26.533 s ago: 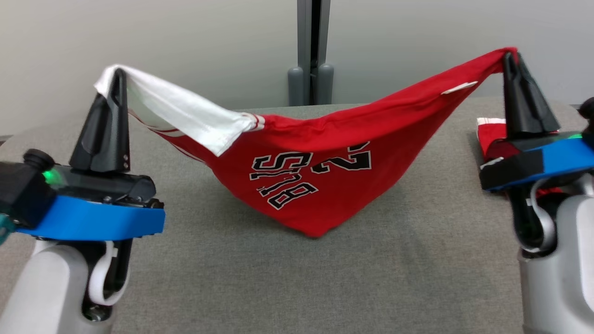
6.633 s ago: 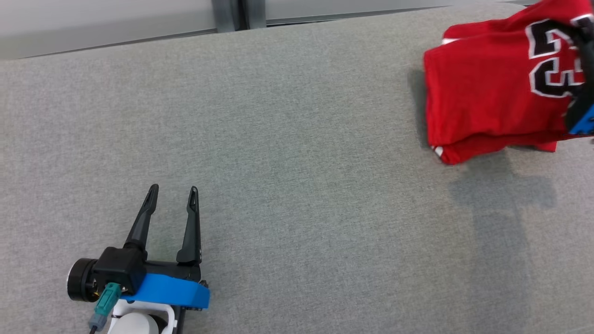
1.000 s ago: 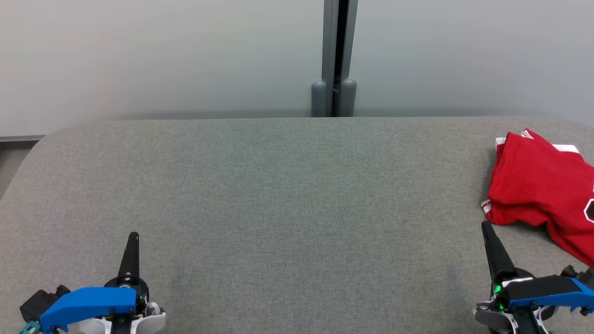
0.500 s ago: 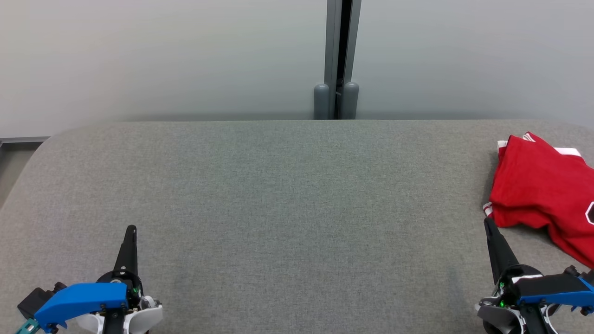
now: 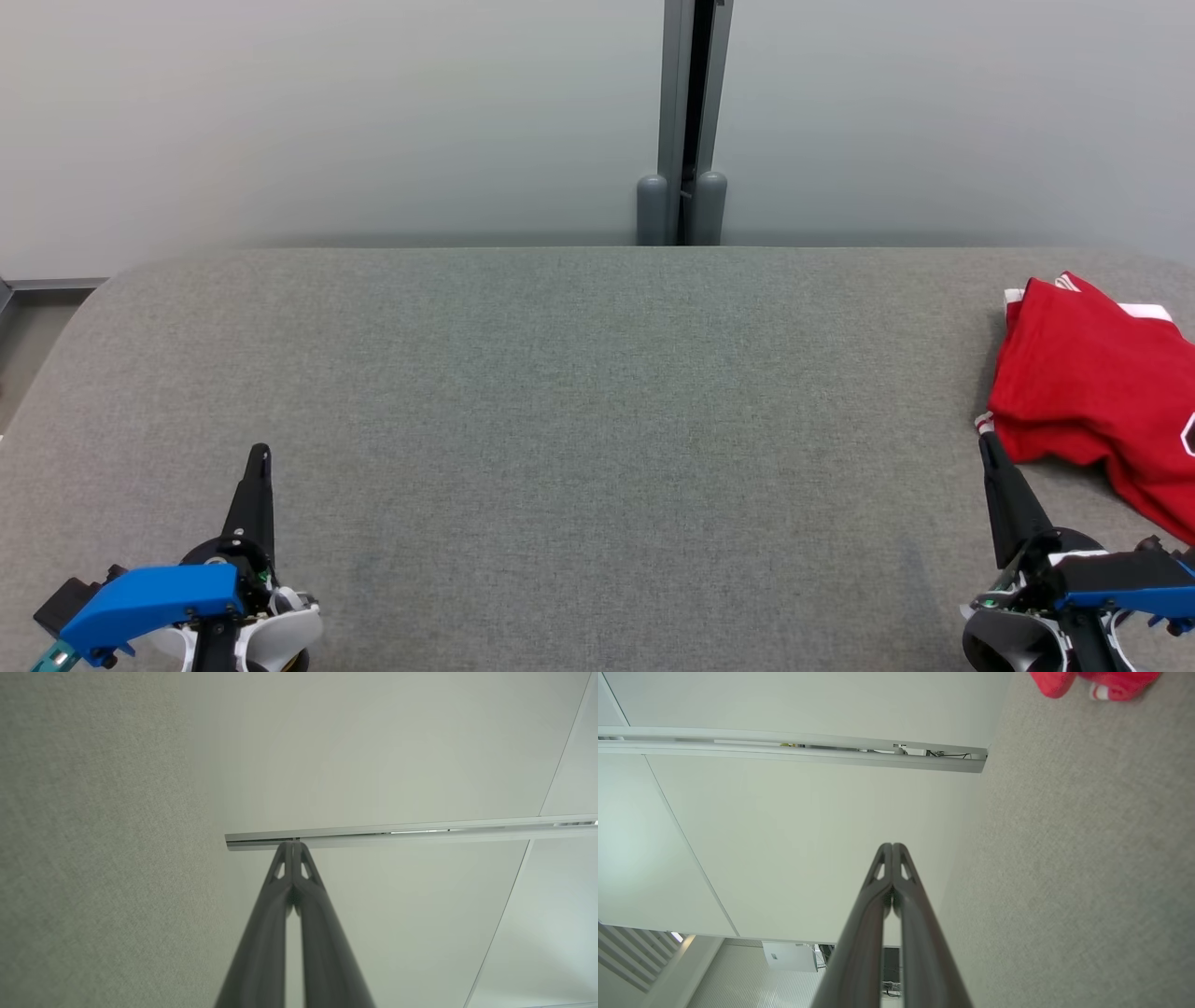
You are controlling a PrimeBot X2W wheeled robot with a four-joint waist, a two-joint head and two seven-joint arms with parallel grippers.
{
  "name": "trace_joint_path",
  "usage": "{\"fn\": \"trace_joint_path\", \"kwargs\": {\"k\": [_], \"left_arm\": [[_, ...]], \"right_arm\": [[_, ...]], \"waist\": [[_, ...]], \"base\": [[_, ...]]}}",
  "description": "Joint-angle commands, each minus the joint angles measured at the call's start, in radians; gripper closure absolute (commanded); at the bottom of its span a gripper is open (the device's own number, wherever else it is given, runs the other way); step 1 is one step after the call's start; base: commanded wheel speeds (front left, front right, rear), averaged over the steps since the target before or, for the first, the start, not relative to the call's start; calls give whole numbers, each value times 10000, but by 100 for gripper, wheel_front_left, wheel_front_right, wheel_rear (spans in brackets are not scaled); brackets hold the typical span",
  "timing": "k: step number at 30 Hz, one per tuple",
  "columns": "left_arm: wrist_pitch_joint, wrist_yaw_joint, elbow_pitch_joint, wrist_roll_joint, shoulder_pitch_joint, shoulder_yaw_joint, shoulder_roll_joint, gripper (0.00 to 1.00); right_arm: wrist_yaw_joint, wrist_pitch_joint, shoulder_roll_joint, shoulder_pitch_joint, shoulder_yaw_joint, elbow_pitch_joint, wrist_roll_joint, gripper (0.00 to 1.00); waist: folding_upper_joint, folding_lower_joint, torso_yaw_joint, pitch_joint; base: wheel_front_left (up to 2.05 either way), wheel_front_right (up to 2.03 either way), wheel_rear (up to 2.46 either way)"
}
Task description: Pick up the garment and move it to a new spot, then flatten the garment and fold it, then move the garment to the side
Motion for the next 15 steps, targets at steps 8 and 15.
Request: {"fn": "trace_joint_path", "kwargs": {"k": [8, 15], "left_arm": [[164, -151, -73, -519, -233, 114, -49, 100], [189, -133, -69, -558, -230, 123, -51, 100]], "right_arm": [[4, 153, -48, -139, -84, -79, 619, 100], [4, 173, -39, -140, -100, -83, 671, 100]], "waist": [[-1, 1, 36, -48], [-1, 1, 43, -57]], "base": [[0, 0, 0], [0, 0, 0]]}}
